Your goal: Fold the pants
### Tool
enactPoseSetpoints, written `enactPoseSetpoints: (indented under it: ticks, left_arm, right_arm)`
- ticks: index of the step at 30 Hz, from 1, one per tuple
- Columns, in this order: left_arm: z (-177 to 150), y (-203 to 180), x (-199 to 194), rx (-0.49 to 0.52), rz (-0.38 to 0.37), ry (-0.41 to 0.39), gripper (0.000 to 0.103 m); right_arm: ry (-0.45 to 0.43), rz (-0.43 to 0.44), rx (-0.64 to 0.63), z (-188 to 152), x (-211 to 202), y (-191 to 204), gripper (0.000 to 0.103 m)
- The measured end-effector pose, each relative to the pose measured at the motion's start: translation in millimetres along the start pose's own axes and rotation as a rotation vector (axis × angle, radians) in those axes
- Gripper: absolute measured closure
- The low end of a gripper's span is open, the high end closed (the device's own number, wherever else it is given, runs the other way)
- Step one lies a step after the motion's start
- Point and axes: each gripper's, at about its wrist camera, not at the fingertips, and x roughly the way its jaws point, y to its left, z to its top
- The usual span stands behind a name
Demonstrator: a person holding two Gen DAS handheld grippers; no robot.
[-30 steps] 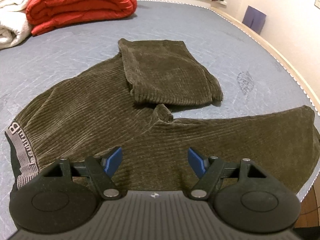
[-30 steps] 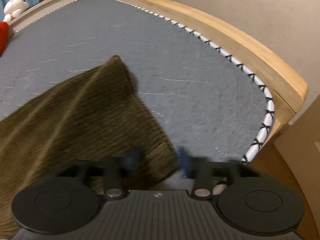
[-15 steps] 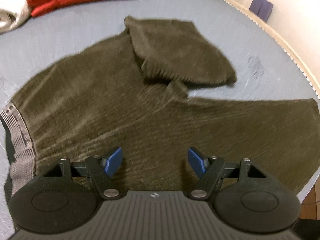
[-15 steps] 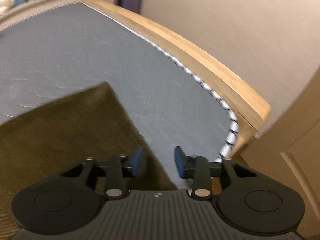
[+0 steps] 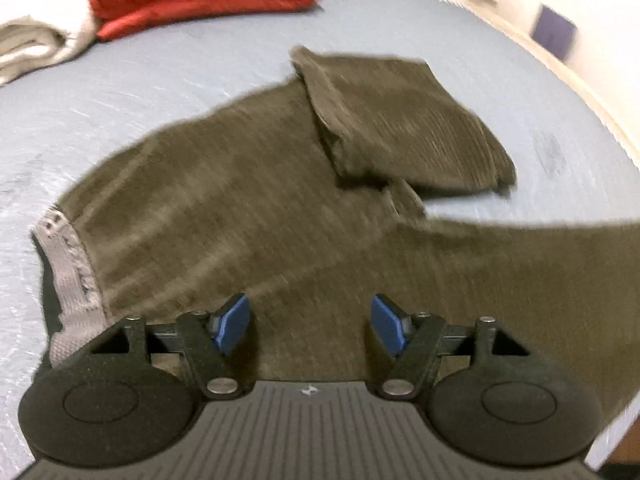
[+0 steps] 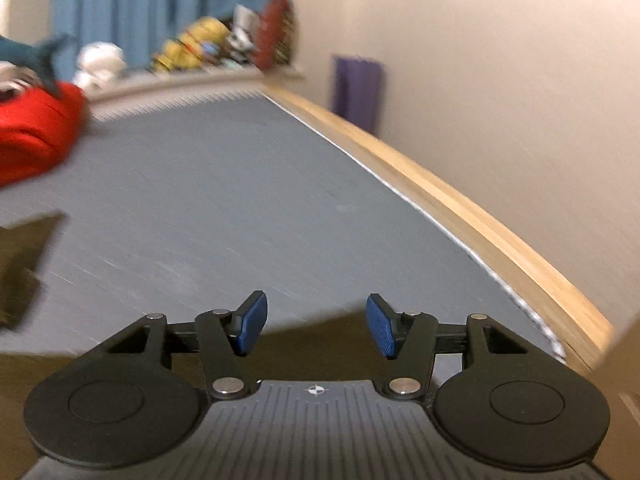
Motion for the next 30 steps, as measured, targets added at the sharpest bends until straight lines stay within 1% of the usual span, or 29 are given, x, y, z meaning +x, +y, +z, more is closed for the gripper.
enactPoseSetpoints:
  ticks: [2, 3, 4, 5, 7, 8, 9, 10, 11, 12, 13, 15, 17, 18, 19, 20, 21, 22, 23, 24, 26, 30]
  left_arm:
    - [6.4, 10.7, -8.8, -0.052, 0.03, -0.056, 0.045]
    - [11.6, 17.9, -10.8, -0.082, 0.041, -0.071, 0.051]
    - [16.2, 27.8, -13.0, -0.12, 0.048, -0.08, 0.064]
    - [20.6, 37.7, -14.1, -0.16, 0.062, -0.083, 0.073]
    - [24.8, 60.6, -11.5, -0.232, 0.134, -0.072, 0.081]
    - [25.1, 71.6, -6.4, -0.258, 0.179, -0.053, 0.081]
    - [23.8, 83.6, 2.0, -0.287, 0.225, -0.021, 0.081]
    - [20.5, 97.6, 15.2, -0.32, 0.27, 0.032, 0.081]
    - [16.0, 110.0, 28.9, -0.353, 0.291, 0.083, 0.083]
    - [11.5, 121.3, 39.5, -0.384, 0.286, 0.108, 0.088]
    - [11.1, 127.0, 41.2, -0.399, 0.283, 0.086, 0.09]
    - [19.7, 126.8, 35.0, -0.421, 0.282, 0.072, 0.088]
    - [29.7, 122.7, 22.1, -0.445, 0.228, 0.032, 0.082]
    - [36.3, 119.1, 12.9, -0.451, 0.201, 0.001, 0.081]
    - [42.3, 114.0, 6.8, -0.452, 0.188, -0.025, 0.076]
    - [48.4, 109.3, -1.0, -0.452, 0.174, -0.052, 0.071]
    - [53.6, 104.5, -8.2, -0.45, 0.159, -0.077, 0.069]
    - [58.7, 97.8, -15.8, -0.444, 0.142, -0.101, 0.066]
    - [61.9, 92.2, -21.1, -0.437, 0.13, -0.118, 0.063]
    - [65.3, 86.0, -24.9, -0.429, 0.121, -0.133, 0.063]
    - [69.3, 72.6, -30.8, -0.415, 0.103, -0.15, 0.061]
    - [71.3, 46.5, -33.9, -0.388, 0.055, -0.147, 0.058]
  right_arm:
    - [-0.046, 0.069, 0.006, 10.6, -16.3, 27.5, 0.045]
    - [-0.062, 0.107, 0.002, 16.2, -25.2, 43.3, 0.045]
    - [-0.078, 0.141, -0.001, 21.5, -34.6, 58.4, 0.045]
    - [-0.098, 0.178, 0.003, 26.7, -45.3, 73.7, 0.042]
    - [-0.117, 0.25, 0.018, 37.4, -64.4, 99.9, 0.038]
    - [-0.118, 0.287, 0.024, 41.5, -73.4, 114.1, 0.038]
    - [-0.115, 0.328, 0.028, 44.4, -83.2, 131.2, 0.038]
    - [-0.113, 0.364, 0.03, 46.9, -91.0, 144.6, 0.038]
    - [-0.111, 0.401, 0.029, 47.5, -97.5, 157.5, 0.038]
    - [-0.113, 0.442, 0.027, 46.7, -103.4, 171.8, 0.037]
    - [-0.114, 0.48, 0.021, 45.3, -107.9, 186.2, 0.037]
    - [-0.117, 0.535, 0.007, 39.7, -108.7, 210.2, 0.036]
    - [-0.136, 0.566, -0.016, 30.5, -97.0, 232.3, 0.036]
    - [-0.127, 0.555, -0.036, 28.7, -89.0, 247.7, 0.036]
    - [-0.085, 0.529, -0.049, 29.5, -74.2, 261.6, 0.037]
    - [-0.054, 0.527, -0.05, 30.7, -60.4, 269.8, 0.037]
    - [-0.049, 0.538, -0.048, 32.3, -46.8, 276.8, 0.037]
    - [-0.049, 0.522, -0.053, 34.8, -31.9, 282.3, 0.037]
    - [-0.045, 0.488, -0.062, 35.5, -19.3, 289.7, 0.037]
    - [-0.045, 0.467, -0.062, 36.4, -7.8, 294.4, 0.037]
    - [-0.029, 0.443, -0.051, 32.5, 16.4, 303.0, 0.041]
    - [0.064, 0.423, -0.026, 21.2, 76.6, 329.7, 0.043]
